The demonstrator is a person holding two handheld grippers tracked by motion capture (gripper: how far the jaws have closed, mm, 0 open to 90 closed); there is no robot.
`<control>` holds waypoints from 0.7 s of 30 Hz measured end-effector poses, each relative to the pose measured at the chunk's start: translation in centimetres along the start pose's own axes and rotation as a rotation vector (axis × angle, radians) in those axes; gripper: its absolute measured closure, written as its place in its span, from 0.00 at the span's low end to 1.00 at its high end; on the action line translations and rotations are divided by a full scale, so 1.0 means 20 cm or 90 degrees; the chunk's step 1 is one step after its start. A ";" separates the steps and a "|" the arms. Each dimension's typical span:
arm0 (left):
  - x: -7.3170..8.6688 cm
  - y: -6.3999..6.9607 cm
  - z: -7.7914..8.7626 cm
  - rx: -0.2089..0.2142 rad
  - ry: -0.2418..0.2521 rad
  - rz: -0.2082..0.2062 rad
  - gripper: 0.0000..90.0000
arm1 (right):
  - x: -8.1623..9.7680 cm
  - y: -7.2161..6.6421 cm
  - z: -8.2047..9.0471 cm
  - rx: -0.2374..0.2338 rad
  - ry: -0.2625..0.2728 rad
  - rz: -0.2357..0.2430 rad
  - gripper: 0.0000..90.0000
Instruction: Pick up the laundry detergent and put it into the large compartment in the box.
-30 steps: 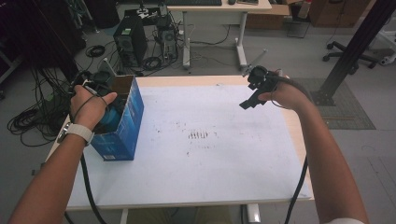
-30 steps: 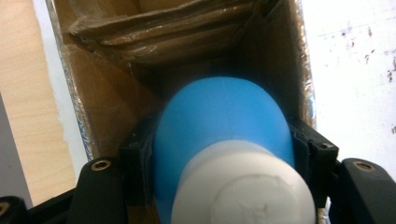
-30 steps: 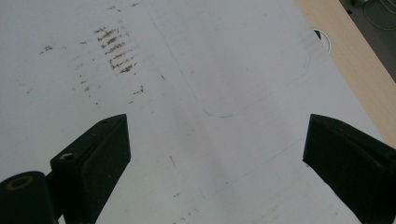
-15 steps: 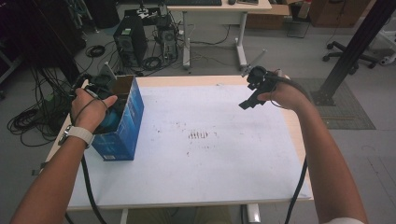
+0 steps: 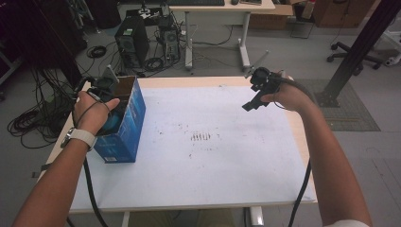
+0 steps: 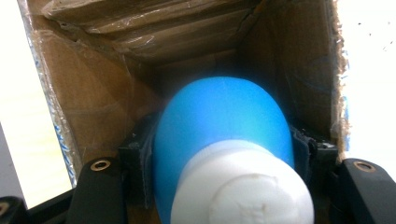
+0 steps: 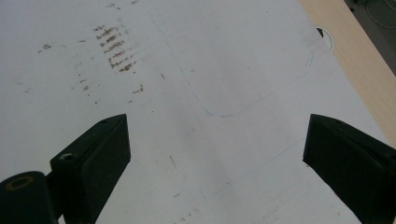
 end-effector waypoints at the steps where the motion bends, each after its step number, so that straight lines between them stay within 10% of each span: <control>1: 0.00 0.00 0.00 0.000 0.000 0.001 0.41 | 0.00 0.00 0.00 -0.002 0.002 -0.002 0.08; 21: -0.01 -0.03 -0.02 0.005 -0.008 0.015 0.38 | 0.04 0.01 -0.01 -0.003 0.001 -0.011 0.08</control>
Point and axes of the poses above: each handheld gripper's, and its own axes: z roughly backward along the jaws, x roughly out of its underside, y roughly to its right, the point moved 3 cm from there along -z, roughly forward along the jaws, and after that the axes turned 10 degrees about -z, right-handed, at the moved point
